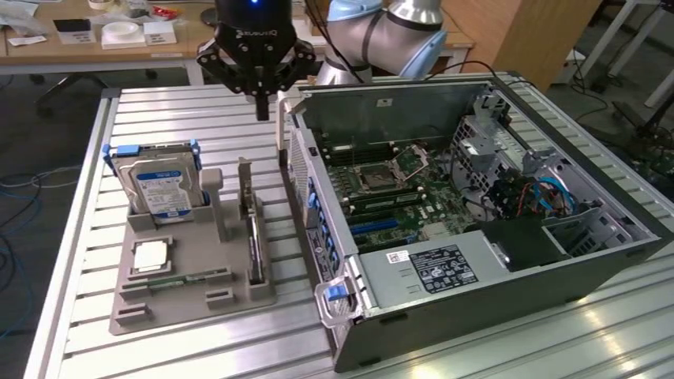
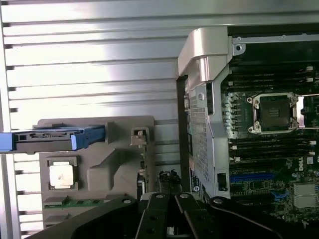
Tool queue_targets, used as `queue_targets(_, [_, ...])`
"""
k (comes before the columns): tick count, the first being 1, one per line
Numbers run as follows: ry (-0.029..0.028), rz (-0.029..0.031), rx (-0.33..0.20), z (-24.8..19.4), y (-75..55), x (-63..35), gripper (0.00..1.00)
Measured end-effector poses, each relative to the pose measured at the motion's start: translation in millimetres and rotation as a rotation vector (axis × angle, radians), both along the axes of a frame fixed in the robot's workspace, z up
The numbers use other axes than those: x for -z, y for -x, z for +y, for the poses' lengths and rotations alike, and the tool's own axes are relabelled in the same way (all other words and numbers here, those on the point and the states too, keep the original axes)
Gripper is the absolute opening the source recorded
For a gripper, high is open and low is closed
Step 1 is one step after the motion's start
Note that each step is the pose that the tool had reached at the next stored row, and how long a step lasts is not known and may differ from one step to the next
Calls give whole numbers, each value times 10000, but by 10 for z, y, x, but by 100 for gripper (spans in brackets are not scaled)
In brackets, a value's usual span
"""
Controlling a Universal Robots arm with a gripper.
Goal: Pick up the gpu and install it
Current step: 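Reach for the gpu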
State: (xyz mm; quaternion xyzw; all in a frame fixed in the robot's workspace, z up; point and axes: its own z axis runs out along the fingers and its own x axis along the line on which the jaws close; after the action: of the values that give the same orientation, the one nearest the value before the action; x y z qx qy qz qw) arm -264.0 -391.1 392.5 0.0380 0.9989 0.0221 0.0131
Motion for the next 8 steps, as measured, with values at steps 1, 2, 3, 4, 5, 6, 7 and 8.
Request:
queue_targets(1, [-1, 0, 1, 3, 34, 1, 10])
queue_targets(2, [-1, -1, 2, 6, 69, 2, 10])
queue_targets(3, [-1, -1, 3, 8, 100, 2, 10])
queue_targets(4, [-1, -1, 2, 10, 130, 3, 10])
queue_targets(5, [-1, -1, 2, 12, 156, 5, 10])
queue_targets(6, [0, 0, 4, 13, 180, 6, 10])
queue_targets(7, [-1, -1, 8, 14, 198, 7, 10])
queue_targets(8, [-2, -2, 9, 14, 209, 8, 10])
